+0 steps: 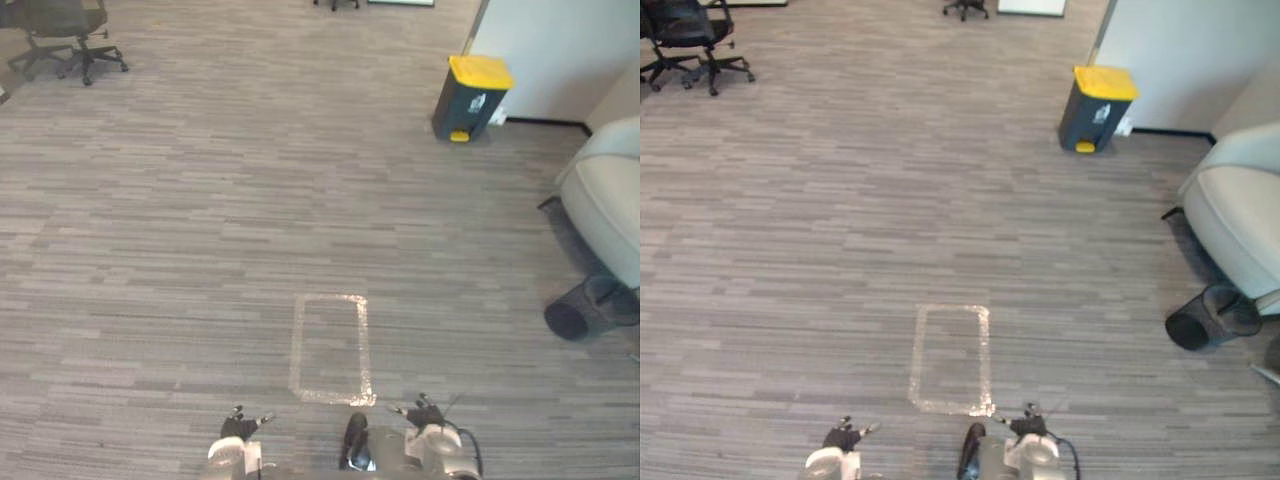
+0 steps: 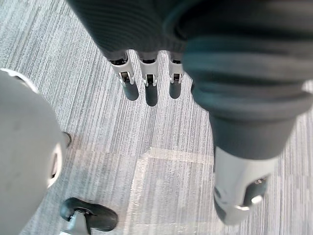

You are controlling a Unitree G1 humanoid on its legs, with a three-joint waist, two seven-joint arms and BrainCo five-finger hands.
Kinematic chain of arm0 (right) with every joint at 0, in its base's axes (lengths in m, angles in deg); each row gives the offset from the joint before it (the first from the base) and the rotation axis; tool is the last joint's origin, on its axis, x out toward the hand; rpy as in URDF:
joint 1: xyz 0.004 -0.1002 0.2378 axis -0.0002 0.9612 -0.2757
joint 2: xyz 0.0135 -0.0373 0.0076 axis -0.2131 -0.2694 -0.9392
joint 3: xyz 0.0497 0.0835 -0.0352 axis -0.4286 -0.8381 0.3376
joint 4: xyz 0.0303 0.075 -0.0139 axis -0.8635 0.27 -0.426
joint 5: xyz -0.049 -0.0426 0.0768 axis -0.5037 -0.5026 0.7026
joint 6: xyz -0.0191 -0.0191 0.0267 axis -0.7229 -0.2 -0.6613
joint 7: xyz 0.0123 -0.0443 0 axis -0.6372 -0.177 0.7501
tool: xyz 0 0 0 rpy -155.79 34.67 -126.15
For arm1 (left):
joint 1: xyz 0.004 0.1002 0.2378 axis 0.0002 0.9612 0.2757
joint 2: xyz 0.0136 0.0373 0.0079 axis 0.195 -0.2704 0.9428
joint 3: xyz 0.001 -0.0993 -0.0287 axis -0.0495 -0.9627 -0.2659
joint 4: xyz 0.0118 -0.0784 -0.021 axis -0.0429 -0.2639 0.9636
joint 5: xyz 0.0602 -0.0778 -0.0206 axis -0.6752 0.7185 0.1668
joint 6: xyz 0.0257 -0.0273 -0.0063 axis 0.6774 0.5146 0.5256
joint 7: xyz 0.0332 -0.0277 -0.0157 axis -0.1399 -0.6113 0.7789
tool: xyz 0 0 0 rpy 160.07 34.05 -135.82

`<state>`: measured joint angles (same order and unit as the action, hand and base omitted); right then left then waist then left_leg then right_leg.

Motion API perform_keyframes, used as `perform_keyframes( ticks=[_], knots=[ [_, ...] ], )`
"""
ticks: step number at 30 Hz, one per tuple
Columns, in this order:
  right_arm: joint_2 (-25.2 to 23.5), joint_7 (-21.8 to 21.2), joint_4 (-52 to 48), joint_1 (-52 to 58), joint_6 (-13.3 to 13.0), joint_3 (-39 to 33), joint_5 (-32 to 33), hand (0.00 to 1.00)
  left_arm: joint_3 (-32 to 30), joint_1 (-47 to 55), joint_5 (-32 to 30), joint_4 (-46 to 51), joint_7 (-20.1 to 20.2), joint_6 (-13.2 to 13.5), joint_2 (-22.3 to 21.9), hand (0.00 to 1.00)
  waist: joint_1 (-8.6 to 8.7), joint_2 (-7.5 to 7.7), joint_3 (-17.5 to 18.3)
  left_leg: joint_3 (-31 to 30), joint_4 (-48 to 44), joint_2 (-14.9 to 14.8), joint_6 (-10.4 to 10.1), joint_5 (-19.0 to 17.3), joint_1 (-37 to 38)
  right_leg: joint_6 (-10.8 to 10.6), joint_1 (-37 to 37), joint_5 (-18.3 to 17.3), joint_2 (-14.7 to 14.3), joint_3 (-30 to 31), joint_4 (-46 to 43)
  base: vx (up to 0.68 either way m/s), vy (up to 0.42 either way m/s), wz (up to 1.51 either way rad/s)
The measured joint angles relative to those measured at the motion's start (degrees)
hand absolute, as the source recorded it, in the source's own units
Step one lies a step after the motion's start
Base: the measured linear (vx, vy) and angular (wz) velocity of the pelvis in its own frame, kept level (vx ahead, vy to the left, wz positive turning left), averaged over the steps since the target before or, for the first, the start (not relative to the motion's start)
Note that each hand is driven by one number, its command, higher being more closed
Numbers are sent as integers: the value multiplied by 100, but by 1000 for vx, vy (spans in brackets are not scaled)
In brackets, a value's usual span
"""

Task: Organize the slippers on the shoe rack

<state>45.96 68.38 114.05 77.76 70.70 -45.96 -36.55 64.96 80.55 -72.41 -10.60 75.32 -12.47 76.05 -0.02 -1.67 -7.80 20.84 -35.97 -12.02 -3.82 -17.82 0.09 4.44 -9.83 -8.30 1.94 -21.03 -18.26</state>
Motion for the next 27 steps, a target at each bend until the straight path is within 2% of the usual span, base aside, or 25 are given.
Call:
perform_keyframes(
  ticks=[1,2,3,4,5,7,9,10,11,12,13,14,16,18,19,21,23,24,25,27],
  knots=[
    [-1,2,-3,12,-1,8,12,0,-31,14,-8,54,5,-8,-16,0,-2,-16,-2,-95,-498,-126,44,137,-148,8,114,-57,-62,4,22,407,-106,-21],
    [-31,11,-4,50,-5,48,58,0,-65,79,-25,153,9,-15,-12,0,-42,-16,-20,-255,-1556,-438,159,456,-471,68,424,-211,-171,103,54,359,-20,-44],
    [-38,29,-9,69,1,193,63,0,-69,127,-26,273,17,-16,-2,0,-48,35,-43,-296,-2096,-558,204,380,-699,117,635,-406,-231,278,54,423,-19,-52],
    [-42,32,-13,73,1,229,64,0,-67,127,-26,304,18,-15,0,0,-53,41,-42,-316,-2207,-574,210,338,-819,110,705,-456,-234,345,57,341,5,-61],
    [-63,31,-24,83,1,243,72,0,-62,138,-24,357,20,-20,0,0,-63,53,-43,-335,-2212,-576,119,247,-1069,75,820,-531,-237,529,96,320,42,-74],
    [-78,33,-33,98,3,224,98,0,-68,178,-12,470,15,-14,-16,0,-93,47,-39,-320,-1728,-542,121,100,-1325,-6,997,-510,-218,810,231,333,94,-82],
    [-82,54,-42,96,10,172,110,0,-60,167,-11,489,14,-11,-16,0,-144,63,-33,-498,-482,-273,10,65,-1501,-126,1247,-461,-119,1088,458,398,218,-72],
    [-94,57,-39,107,21,111,110,0,-52,140,-11,496,15,8,-16,0,-150,115,-56,-821,443,11,-60,203,-1516,-247,1383,-468,10,1235,561,300,192,-53],
    [-105,57,-36,110,30,60,110,0,-49,131,-11,493,15,22,-16,0,-156,129,-62,-987,828,138,-81,335,-1525,-334,1432,-486,60,1294,606,362,295,-63],
    [-122,67,-26,127,40,-40,110,0,-29,113,-11,450,16,62,-33,0,-196,130,-53,-1380,1533,405,-152,1141,-1458,-530,1525,-541,183,1510,681,344,324,-62],
    [-150,65,-13,123,43,-35,109,0,-6,82,-8,387,12,88,24,0,-215,214,-18,-1256,1674,608,-24,1253,-1272,-668,1566,-515,321,1722,812,406,369,-56],
    [-164,49,-2,118,39,4,106,0,-3,69,-7,358,3,91,38,0,-184,263,14,-1181,1673,645,27,1190,-1268,-684,1567,-424,377,1767,899,338,306,-47],
    [-165,50,49,128,51,-39,85,0,-2,6,-7,293,16,97,70,0,-246,310,41,-884,1198,655,247,831,-1323,-791,1630,-216,517,2021,1055,314,305,-51],
    [-167,46,40,98,50,-36,52,0,2,4,-11,209,15,86,114,0,-257,310,43,-618,1112,669,415,684,-1186,-929,1538,-115,631,2050,861,209,221,-61],
    [-166,46,34,99,49,-38,51,0,1,-1,-11,178,15,84,124,0,-256,308,41,-549,1116,665,443,667,-1135,-951,1485,-101,652,2047,759,181,182,-92],
    [-167,28,33,98,51,-38,44,0,2,18,-11,18,15,52,181,0,-294,258,18,-122,1222,594,498,634,-793,-988,955,-48,760,2003,-154,137,145,-131],
    [-165,10,19,67,43,-31,24,0,89,94,-11,-59,13,44,235,0,-302,198,-15,378,1456,512,536,612,-389,-952,437,45,979,1420,-1049,56,101,-146],
    [-167,0,26,32,44,-23,-18,0,186,113,-10,-61,14,40,264,0,-237,188,-8,618,1633,485,536,612,-218,-897,294,10,1094,826,-1177,26,58,-96],
    [-166,-5,49,13,44,-8,-25,0,196,111,-9,-61,14,42,265,0,-235,182,-11,725,1720,472,536,612,-130,-866,258,-5,1103,581,-1135,29,29,-101],
    [-157,-12,231,-56,40,80,-148,0,258,108,-11,-66,29,63,341,0,-223,309,57,884,1846,536,519,621,-63,-772,71,95,1015,-61,-575,33,-80,-113]
  ],
)
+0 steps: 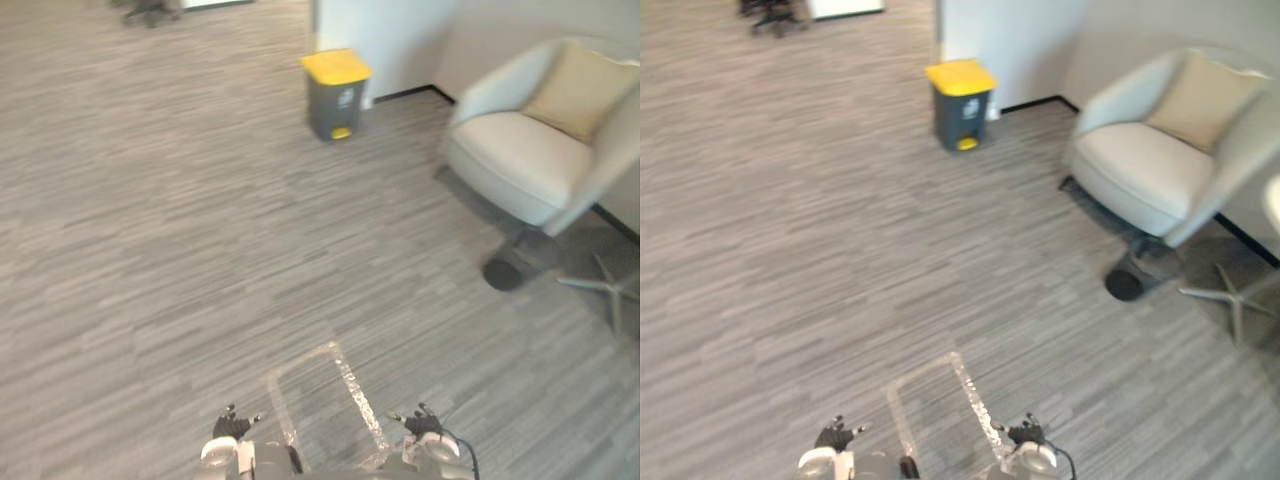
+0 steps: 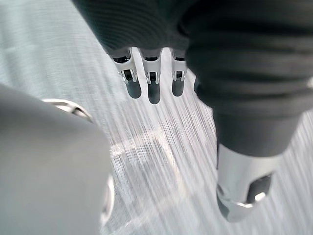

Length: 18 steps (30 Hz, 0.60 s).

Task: Organize the slippers on the shoe rack

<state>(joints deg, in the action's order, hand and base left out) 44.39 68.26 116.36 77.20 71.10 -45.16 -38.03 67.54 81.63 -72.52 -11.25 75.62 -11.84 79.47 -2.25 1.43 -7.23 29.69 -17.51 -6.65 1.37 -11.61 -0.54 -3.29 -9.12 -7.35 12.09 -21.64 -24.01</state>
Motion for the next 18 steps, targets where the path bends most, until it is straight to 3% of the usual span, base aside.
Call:
perform_keyframes(
  ticks=[2,3,6,9,11,13,16,18],
  knots=[
    [147,1,208,-94,-5,47,-24,0,90,-6,2,-171,7,4,57,0,-14,-33,32,-330,431,96,-213,125,190,147,236,79,-267,17,889,50,-211,-140],
    [248,0,233,-110,3,93,-14,0,131,-30,-3,-253,63,-8,-6,0,71,-209,-22,-460,752,115,-342,209,324,213,314,274,-434,94,1195,17,-160,-85],
    [443,7,220,-17,7,-65,-19,0,132,-83,-82,-296,95,-4,-96,0,209,-313,-34,-625,807,57,-449,264,426,256,398,309,-559,168,1303,7,-100,-25],
    [413,37,173,192,1,-142,22,0,62,-35,-116,-96,107,-6,-116,0,182,-262,-57,-706,-616,-398,-634,24,45,284,717,234,-737,217,1598,-66,-104,-10],
    [486,52,148,235,-3,4,27,0,-128,119,-127,198,113,10,-178,0,73,-376,-33,-924,-2454,-1001,-470,173,-594,365,868,186,-1005,454,1625,-19,-79,-66],
    [473,76,-62,317,-3,12,46,0,-145,193,-126,269,99,19,-236,0,20,-386,-17,-1156,-3042,-1108,-321,196,-855,387,924,178,-1093,742,1629,67,3,-70],
    [477,76,-80,310,-1,-5,102,0,-156,201,-125,301,88,23,-267,0,15,-395,-17,-1306,-2442,-890,-400,-228,-843,389,848,181,-1094,1103,1637,100,76,-72],
    [476,78,-73,289,7,-33,202,0,-204,201,-117,303,73,22,-288,0,5,-373,-29,-2124,-855,-333,-520,-362,-818,367,628,260,-1039,1608,1570,90,165,-71]
  ],
)
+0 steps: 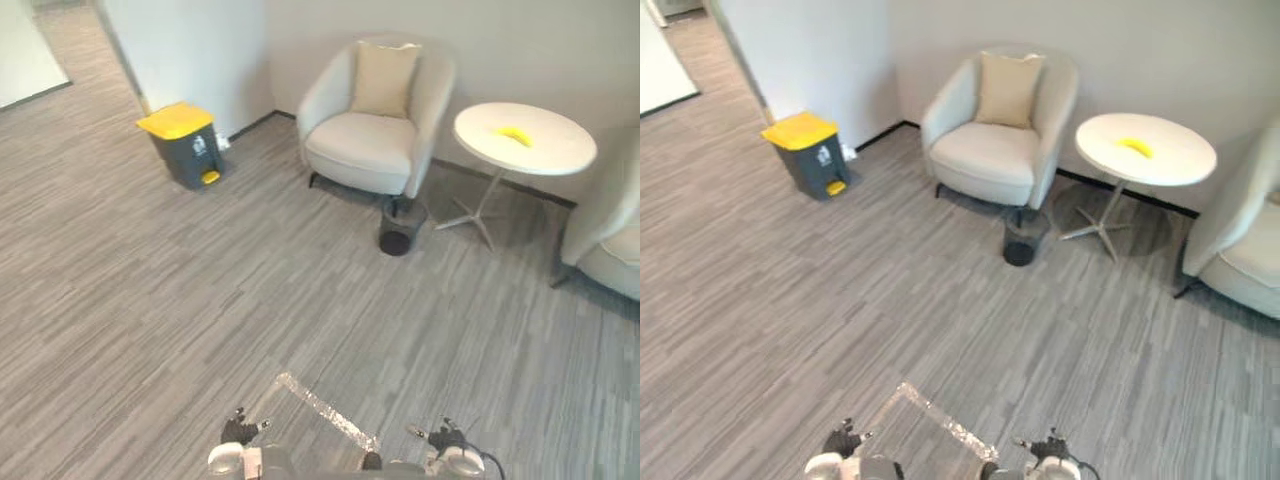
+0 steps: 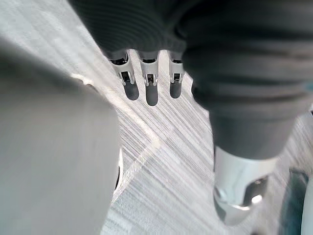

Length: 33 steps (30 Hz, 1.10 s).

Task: Organize the slippers on the shoe rack

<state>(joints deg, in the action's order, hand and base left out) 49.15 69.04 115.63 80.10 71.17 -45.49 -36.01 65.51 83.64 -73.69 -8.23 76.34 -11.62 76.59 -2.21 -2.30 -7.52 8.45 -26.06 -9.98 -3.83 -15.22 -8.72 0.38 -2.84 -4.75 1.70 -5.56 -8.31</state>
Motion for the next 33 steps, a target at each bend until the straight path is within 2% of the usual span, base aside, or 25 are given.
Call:
perform_keyframes(
  ticks=[1,2,3,4,5,9,17,20,21,22,24,28,30,31,32,33],
  knots=[
    [5,-1,1,-8,0,-27,-1,0,-4,-2,9,1,-3,4,-25,0,-13,-33,20,-182,347,84,-59,36,52,-66,-57,6,2,78,-35,50,226,-94],
    [47,2,33,-7,10,-85,-4,0,-54,0,76,-14,-13,22,-75,0,-73,-53,3,-233,827,272,-156,328,324,-252,-99,63,10,321,7,103,218,-74],
    [16,-7,24,15,5,-86,-6,0,-52,21,69,-53,-15,27,-37,0,-39,-42,16,-168,1076,437,-157,328,490,-324,112,305,147,339,295,145,218,-65],
    [7,-6,29,25,7,-93,-7,0,-53,18,68,-77,-16,34,-28,0,-11,-8,34,-79,1094,452,-149,363,529,-367,141,353,177,371,358,254,249,-40],
    [0,-5,35,83,7,-99,-10,0,-62,31,73,-117,-16,40,-14,0,-7,14,51,119,1097,494,-47,384,648,-386,247,366,229,500,489,249,234,-49],
    [-14,-6,71,102,-3,-100,-12,0,-44,-32,30,-324,0,39,22,0,4,61,176,262,1294,734,-23,391,799,-493,242,433,372,670,742,183,125,-39],
    [11,-28,359,-1,-1,-279,-15,0,179,-152,33,-516,0,22,152,0,-11,115,194,200,1301,713,-12,386,981,-494,113,442,283,702,577,73,-18,-31],
    [85,-41,536,-125,4,-183,-67,0,306,-167,42,-544,-10,25,183,0,-26,95,186,375,1519,597,97,323,1077,-234,-124,751,146,-181,642,-10,-40,-82],
    [90,-41,539,-125,6,-180,-71,0,318,-170,42,-554,-10,25,184,0,-26,93,187,403,1564,589,97,323,1094,-207,-116,804,128,-284,708,-52,-14,-68],
    [125,-39,536,-137,3,-82,-72,0,353,-201,42,-617,-10,27,227,0,-50,111,189,559,1703,615,95,324,1114,-141,-112,1051,91,-502,1033,-57,-7,-65],
    [171,-44,528,-123,0,-81,-169,0,450,-222,47,-639,-10,17,269,0,-25,102,162,613,1708,684,125,344,1077,-161,-84,1267,129,-456,1342,-85,-5,-55],
    [183,-41,513,-105,1,-91,-193,0,536,-203,45,-642,-10,19,285,0,23,75,151,505,1733,733,139,355,1176,-163,26,1273,152,-476,1387,-118,-6,4],
    [104,-39,518,-129,-6,-82,-189,0,509,-236,47,-624,-10,30,284,0,-8,116,113,536,1752,670,38,273,1166,-162,32,1228,128,-482,1389,-155,-77,-5],
    [92,-42,525,-124,-7,-82,-186,0,502,-249,47,-620,-10,30,275,0,-8,90,74,577,1650,600,6,183,1137,-154,29,1199,82,-495,1389,-118,-84,-16],
    [110,-38,525,-131,-7,-82,-183,0,491,-250,46,-614,-11,29,222,0,-14,12,60,630,1535,502,-56,115,1081,-110,45,1129,17,-515,1388,-27,-119,-33],
    [151,-32,456,-207,-12,-91,-165,0,315,-231,50,-591,-14,27,131,0,-36,-153,-18,705,1227,194,-227,-43,1065,129,-11,909,-165,-707,671,51,-102,-32]
  ],
)
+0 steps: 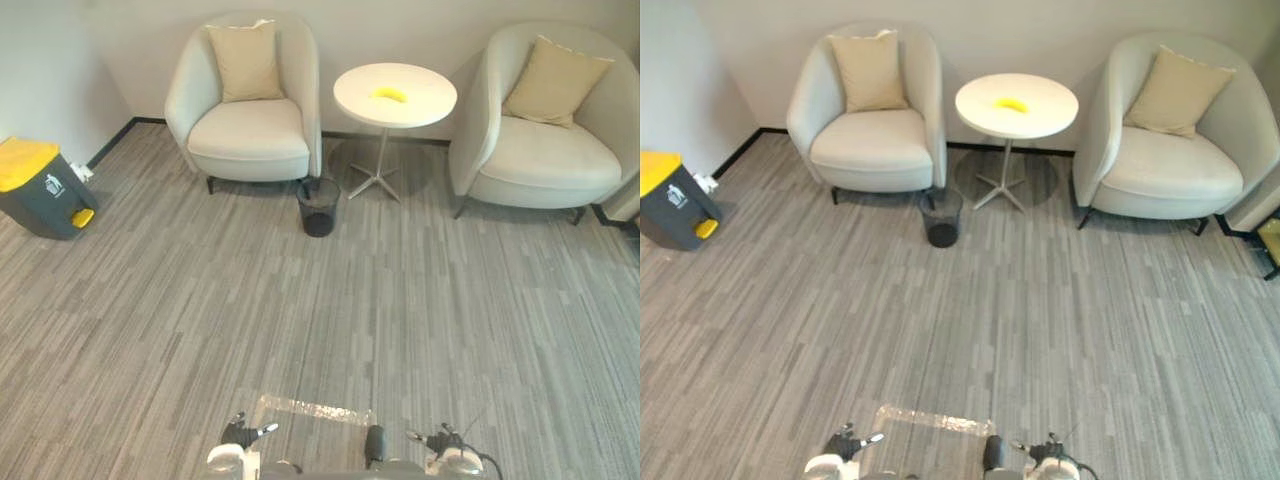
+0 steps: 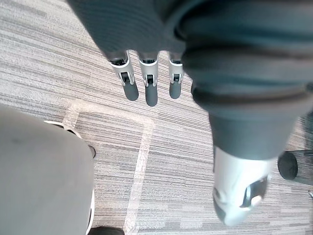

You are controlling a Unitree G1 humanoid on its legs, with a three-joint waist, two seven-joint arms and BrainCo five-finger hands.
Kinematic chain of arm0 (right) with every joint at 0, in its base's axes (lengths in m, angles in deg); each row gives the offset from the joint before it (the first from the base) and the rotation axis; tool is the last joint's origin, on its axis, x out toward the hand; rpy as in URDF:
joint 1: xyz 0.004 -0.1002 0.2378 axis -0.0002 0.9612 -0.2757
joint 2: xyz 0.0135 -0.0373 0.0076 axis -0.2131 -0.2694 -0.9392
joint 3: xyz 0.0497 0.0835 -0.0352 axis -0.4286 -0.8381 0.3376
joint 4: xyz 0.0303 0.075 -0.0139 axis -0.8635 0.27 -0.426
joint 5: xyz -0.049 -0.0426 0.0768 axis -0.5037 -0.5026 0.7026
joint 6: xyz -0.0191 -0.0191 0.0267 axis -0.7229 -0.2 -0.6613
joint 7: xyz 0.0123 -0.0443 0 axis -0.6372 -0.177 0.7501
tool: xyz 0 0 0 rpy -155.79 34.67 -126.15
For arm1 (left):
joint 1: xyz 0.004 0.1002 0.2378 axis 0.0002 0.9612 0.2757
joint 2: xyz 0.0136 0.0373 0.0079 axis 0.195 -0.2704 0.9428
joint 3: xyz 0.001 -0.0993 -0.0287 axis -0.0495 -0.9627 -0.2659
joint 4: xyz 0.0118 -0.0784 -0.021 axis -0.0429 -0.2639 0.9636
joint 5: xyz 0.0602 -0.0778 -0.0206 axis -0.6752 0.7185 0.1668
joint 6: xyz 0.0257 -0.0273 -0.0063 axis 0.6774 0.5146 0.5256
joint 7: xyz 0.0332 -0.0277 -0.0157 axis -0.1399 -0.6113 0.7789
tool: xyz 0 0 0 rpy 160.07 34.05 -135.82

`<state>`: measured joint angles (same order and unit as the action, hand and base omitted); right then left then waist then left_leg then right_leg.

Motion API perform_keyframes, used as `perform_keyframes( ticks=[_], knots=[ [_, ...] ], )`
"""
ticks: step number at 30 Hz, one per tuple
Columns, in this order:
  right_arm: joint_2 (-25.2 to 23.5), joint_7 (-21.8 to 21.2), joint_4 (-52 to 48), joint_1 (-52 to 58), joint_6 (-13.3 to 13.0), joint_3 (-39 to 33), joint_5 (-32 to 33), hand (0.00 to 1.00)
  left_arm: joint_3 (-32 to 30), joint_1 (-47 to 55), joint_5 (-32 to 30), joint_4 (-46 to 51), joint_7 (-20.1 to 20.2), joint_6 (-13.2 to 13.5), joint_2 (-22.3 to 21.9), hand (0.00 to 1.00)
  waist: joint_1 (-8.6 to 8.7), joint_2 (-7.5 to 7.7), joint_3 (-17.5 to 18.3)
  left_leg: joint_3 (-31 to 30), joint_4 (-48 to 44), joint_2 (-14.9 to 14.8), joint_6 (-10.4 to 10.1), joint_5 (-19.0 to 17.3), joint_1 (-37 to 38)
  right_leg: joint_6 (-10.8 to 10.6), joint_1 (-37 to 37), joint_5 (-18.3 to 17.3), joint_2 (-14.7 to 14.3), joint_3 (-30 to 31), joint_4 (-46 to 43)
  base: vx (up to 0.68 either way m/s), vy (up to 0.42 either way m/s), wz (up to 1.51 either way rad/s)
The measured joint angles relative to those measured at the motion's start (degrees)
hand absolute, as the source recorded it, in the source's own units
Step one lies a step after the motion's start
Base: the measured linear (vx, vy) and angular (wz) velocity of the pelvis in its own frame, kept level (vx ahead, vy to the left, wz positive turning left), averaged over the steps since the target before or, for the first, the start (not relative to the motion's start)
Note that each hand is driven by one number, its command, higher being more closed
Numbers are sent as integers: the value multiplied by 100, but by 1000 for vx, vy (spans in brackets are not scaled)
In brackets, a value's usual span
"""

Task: Organize the slippers on the shoe rack

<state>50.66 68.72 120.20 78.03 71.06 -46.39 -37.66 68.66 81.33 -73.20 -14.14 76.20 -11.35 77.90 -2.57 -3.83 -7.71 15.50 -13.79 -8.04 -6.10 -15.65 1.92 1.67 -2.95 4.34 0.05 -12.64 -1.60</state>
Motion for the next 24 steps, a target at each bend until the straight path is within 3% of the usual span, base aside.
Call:
perform_keyframes(
  ticks=[2,3,4,5,8,10,11,15,17,24],
  knots=[
    [-46,30,-74,84,1,14,0,0,-166,33,-3,136,0,-18,-17,0,6,39,-55,104,-686,-259,-146,-125,-31,33,99,-594,-165,-18,-204,133,-120,-36],
    [-49,34,-92,92,1,12,0,0,-179,33,4,149,10,-14,-16,0,-11,56,-60,86,-850,-284,-132,-117,-102,26,116,-601,-185,28,-176,142,-159,-39],
    [-90,56,-210,90,7,12,45,0,-231,24,-2,257,5,-10,0,0,-26,162,-37,-77,-1787,-394,86,60,-718,59,148,-577,-156,103,-56,94,-110,-23],
    [-90,62,-230,115,1,6,66,0,-246,25,0,262,2,-8,-5,0,-26,172,-38,-150,-1822,-382,82,49,-798,57,158,-575,-147,137,-35,148,-133,-32],
    [-105,65,-215,202,18,-203,201,0,-240,28,2,263,-7,-13,-85,0,-67,122,-12,-537,-953,-141,55,68,-877,-10,228,-567,-104,356,28,152,4,-42],
    [-87,62,-211,248,17,-236,200,0,-193,35,0,224,-5,-13,-120,0,-58,57,24,-750,-132,-30,187,459,-779,-64,259,-585,-127,430,87,167,98,-33],
    [-111,64,-217,280,16,-249,200,0,-195,13,-1,178,-6,-32,-138,0,-43,54,70,-756,93,5,60,759,-601,-135,326,-620,-118,515,101,189,115,-25],
    [-277,62,-181,365,14,-452,203,0,-30,-21,-2,55,-3,-40,46,0,-4,322,252,-653,567,201,103,794,-331,-161,417,-633,23,549,248,201,86,-7],
    [-287,51,-129,352,14,-448,201,0,82,-37,-3,36,-2,-41,79,0,-4,360,279,-660,676,280,107,795,-259,-209,497,-626,68,559,385,231,82,-1],
    [-196,46,55,249,17,-449,200,0,343,-94,-4,-50,-3,-40,131,0,-7,278,316,-734,704,459,110,796,-140,-296,715,-596,165,578,597,144,29,-6]
  ],
)
